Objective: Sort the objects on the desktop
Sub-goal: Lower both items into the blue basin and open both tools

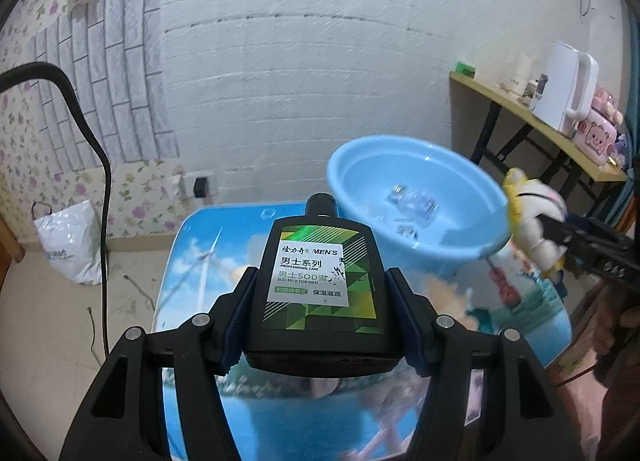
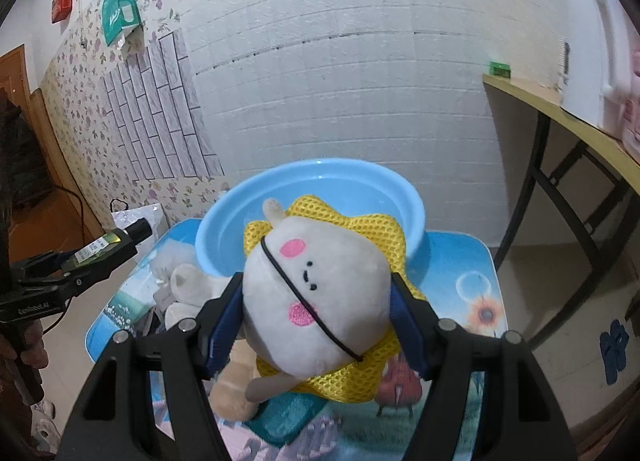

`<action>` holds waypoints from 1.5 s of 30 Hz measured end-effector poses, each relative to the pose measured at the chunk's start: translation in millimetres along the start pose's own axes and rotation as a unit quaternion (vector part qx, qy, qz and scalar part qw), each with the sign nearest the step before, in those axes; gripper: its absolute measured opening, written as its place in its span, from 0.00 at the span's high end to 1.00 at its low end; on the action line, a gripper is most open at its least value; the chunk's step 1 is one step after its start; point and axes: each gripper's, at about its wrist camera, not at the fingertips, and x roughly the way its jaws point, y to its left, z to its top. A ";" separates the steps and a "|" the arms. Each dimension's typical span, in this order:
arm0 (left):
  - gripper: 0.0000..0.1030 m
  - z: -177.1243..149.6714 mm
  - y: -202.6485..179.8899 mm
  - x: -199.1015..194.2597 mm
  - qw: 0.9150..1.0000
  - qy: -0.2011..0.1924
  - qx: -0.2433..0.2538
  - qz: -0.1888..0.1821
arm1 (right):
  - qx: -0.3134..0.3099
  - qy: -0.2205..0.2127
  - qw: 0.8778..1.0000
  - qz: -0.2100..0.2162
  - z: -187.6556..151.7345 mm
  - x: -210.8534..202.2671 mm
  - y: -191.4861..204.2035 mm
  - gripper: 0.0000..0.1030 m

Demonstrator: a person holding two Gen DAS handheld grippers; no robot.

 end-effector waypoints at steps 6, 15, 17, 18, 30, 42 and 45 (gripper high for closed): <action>0.40 23.5 -23.2 20.0 1.000 0.001 0.024 -0.012 | 0.008 0.004 1.000 0.004 13.9 26.4 -12.4 0.34; 0.40 54.0 -65.1 71.0 0.998 0.017 0.057 -0.035 | 0.005 0.006 1.000 0.010 27.3 60.6 -29.3 0.34; 0.40 59.2 -75.2 82.8 0.997 0.021 0.064 -0.039 | 0.004 0.005 1.000 0.011 31.1 66.0 -32.8 0.34; 0.40 61.3 -79.6 88.2 0.997 0.024 0.067 -0.042 | 0.003 0.005 1.000 0.012 32.8 67.9 -34.1 0.34; 0.32 61.9 -103.1 116.9 0.993 0.030 0.102 -0.052 | -0.006 0.004 1.000 0.022 41.2 87.2 -35.3 0.33; 0.31 53.4 -84.1 98.1 0.995 0.030 0.081 -0.042 | -0.012 0.011 1.000 0.024 40.6 77.2 -17.3 0.29; 0.28 50.4 -76.0 86.8 0.996 0.025 0.074 -0.036 | -0.017 0.009 0.999 0.028 41.7 72.1 -6.5 0.26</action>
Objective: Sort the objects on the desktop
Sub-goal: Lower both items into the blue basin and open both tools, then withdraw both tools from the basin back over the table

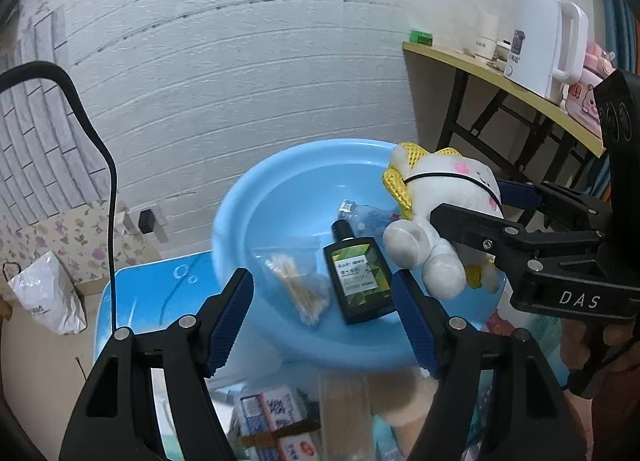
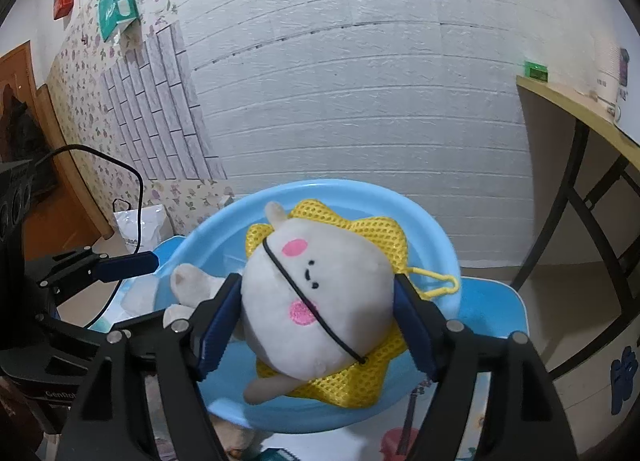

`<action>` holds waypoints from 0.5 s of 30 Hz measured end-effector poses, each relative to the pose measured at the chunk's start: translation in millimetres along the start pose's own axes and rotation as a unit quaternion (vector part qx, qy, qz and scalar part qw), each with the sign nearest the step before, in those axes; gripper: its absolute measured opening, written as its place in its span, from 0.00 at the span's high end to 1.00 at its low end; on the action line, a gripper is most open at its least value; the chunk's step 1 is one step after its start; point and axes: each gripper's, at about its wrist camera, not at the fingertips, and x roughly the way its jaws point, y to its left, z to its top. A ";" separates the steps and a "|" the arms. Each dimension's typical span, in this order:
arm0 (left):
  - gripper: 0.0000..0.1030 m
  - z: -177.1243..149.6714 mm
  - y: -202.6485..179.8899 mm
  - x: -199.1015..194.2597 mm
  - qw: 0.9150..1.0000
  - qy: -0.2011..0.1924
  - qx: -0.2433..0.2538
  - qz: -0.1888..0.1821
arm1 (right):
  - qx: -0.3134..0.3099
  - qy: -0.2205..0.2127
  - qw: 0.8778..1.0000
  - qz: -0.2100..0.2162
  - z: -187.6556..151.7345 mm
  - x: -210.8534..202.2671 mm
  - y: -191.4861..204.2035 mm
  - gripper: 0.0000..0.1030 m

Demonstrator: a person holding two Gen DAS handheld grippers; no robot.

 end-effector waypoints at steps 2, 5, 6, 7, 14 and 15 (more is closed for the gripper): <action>0.19 -4.4 5.5 -8.0 1.000 -0.004 -0.008 0.006 | -0.002 -0.009 1.000 0.002 0.7 -5.1 7.3 0.21; 0.14 -12.3 13.2 -20.0 1.000 -0.008 -0.017 0.011 | -0.016 -0.035 0.999 -0.009 1.5 -18.0 20.8 0.03; 0.11 -14.7 14.7 -23.7 1.000 -0.011 -0.018 0.015 | -0.022 -0.042 0.999 -0.012 1.5 -21.9 24.4 0.00; 0.07 -16.5 16.1 -27.5 1.000 -0.013 -0.020 0.018 | -0.026 -0.046 0.999 -0.014 1.3 -25.0 27.9 0.00; 0.00 -28.6 24.3 -51.7 0.999 -0.026 -0.038 0.018 | -0.002 -0.041 0.999 -0.017 -9.3 -41.6 34.8 0.00; 0.00 -30.8 25.0 -53.2 0.999 -0.025 -0.041 0.018 | 0.002 -0.043 0.999 -0.022 -10.2 -45.0 36.7 0.00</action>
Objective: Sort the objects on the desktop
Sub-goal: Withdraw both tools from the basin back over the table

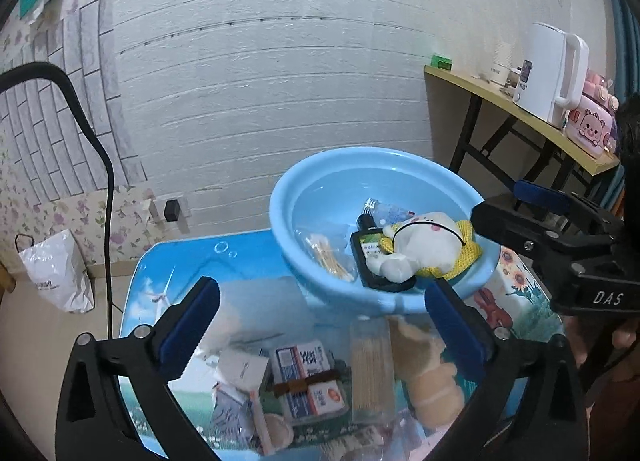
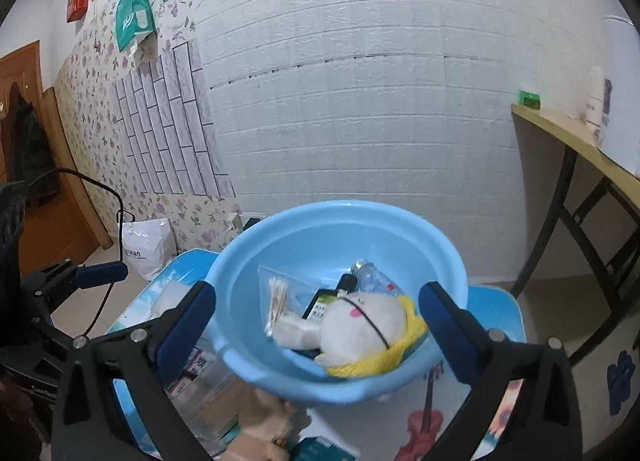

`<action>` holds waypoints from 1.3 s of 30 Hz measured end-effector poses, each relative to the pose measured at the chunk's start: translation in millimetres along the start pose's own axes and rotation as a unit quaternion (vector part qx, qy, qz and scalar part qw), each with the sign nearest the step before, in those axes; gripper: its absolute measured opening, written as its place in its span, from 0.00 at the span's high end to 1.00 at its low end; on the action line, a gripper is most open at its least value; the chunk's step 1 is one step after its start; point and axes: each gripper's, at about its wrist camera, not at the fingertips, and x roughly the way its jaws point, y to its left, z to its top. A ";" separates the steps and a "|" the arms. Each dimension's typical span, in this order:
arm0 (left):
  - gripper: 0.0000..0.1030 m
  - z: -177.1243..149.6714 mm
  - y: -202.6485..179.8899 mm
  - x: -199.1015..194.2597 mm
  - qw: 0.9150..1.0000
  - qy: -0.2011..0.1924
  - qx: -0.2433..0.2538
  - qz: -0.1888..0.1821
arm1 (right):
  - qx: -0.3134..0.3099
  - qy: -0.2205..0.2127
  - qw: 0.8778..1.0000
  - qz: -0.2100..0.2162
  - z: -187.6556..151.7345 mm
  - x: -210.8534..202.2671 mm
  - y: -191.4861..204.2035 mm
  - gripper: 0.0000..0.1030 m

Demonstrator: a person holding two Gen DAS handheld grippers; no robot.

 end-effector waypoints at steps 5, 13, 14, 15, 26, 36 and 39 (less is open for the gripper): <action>0.00 -9.7 2.6 -8.9 1.000 0.002 -0.005 0.000 | -0.001 -0.005 1.000 -0.007 -5.4 -15.2 10.7 0.00; 0.00 -28.7 11.0 -25.2 1.000 0.003 -0.001 0.009 | -0.007 0.040 0.999 -0.009 -34.5 -21.8 12.9 0.00; 0.00 -32.0 13.0 -26.0 1.000 0.006 -0.001 0.010 | -0.003 0.049 0.999 -0.012 -40.5 -22.7 10.6 0.00; 0.00 -37.1 15.8 -26.6 1.000 0.010 -0.003 0.013 | 0.000 0.054 0.998 -0.012 -45.4 -23.6 8.5 0.00; 0.00 -92.5 34.4 -19.0 0.998 0.060 -0.024 0.019 | 0.030 0.105 0.994 -0.021 -97.7 -35.1 -14.0 0.00; 0.00 -119.9 46.6 -15.9 0.996 0.080 -0.039 0.020 | 0.038 0.146 0.989 -0.010 -125.0 -27.2 -7.6 0.05; 0.00 -119.6 49.6 -15.9 0.996 0.076 -0.041 0.022 | 0.032 0.150 0.988 -0.008 -125.6 -25.7 -2.5 0.05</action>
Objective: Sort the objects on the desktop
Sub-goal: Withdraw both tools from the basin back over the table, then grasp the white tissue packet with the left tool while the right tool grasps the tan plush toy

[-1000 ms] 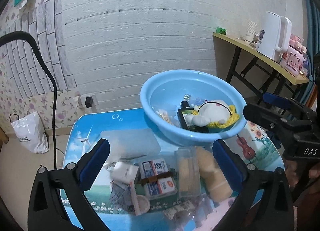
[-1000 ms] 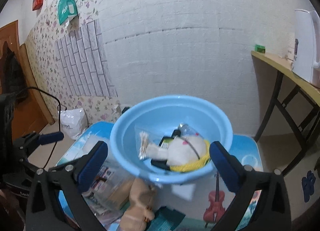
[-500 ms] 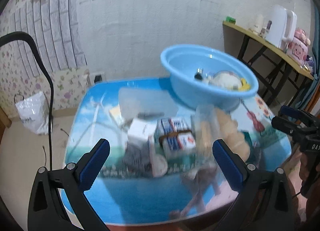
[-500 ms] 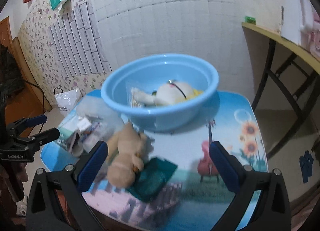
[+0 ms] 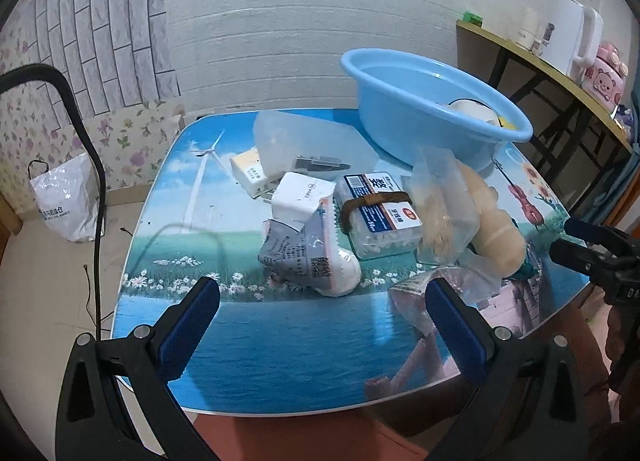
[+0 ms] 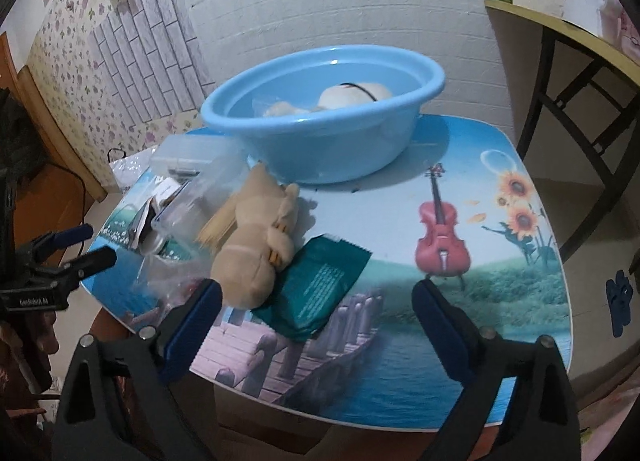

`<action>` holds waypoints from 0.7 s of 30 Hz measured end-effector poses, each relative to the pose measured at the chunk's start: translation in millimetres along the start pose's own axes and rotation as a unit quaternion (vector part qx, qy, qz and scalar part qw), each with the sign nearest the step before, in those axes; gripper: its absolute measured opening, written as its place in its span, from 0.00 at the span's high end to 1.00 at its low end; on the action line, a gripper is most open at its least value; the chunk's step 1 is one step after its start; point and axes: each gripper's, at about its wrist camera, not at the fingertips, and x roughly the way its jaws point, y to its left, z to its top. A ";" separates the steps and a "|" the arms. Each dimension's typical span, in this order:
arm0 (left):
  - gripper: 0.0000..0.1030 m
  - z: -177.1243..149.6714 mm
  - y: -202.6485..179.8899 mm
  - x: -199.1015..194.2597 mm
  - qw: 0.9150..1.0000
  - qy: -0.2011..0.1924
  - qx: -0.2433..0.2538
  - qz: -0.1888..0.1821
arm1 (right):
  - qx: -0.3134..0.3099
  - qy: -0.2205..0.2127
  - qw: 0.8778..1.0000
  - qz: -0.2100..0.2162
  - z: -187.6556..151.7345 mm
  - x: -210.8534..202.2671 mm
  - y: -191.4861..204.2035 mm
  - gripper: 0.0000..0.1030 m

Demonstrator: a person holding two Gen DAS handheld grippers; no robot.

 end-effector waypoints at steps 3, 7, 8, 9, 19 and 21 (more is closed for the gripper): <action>0.00 0.8 1.2 0.9 1.000 -0.003 0.001 0.002 | -0.003 -0.002 1.000 0.000 1.2 -0.7 3.4 0.05; 0.00 0.0 3.0 7.2 1.000 0.001 -0.005 -0.002 | 0.002 0.000 1.000 0.000 1.6 1.3 3.9 0.05; 0.00 -0.3 2.8 9.1 1.000 0.002 -0.004 -0.002 | 0.002 0.001 1.000 0.001 1.6 2.1 4.1 0.05; 0.00 -0.3 3.2 11.0 1.000 0.004 -0.004 -0.001 | 0.002 0.002 1.000 0.001 1.6 2.8 4.3 0.05; 0.12 3.8 12.6 27.6 1.000 0.004 -0.022 -0.006 | -0.005 0.012 1.000 0.002 3.7 13.4 13.1 0.05; 0.20 6.0 14.3 31.8 1.000 0.002 -0.024 -0.010 | -0.010 0.011 1.000 0.006 6.1 14.7 17.2 0.05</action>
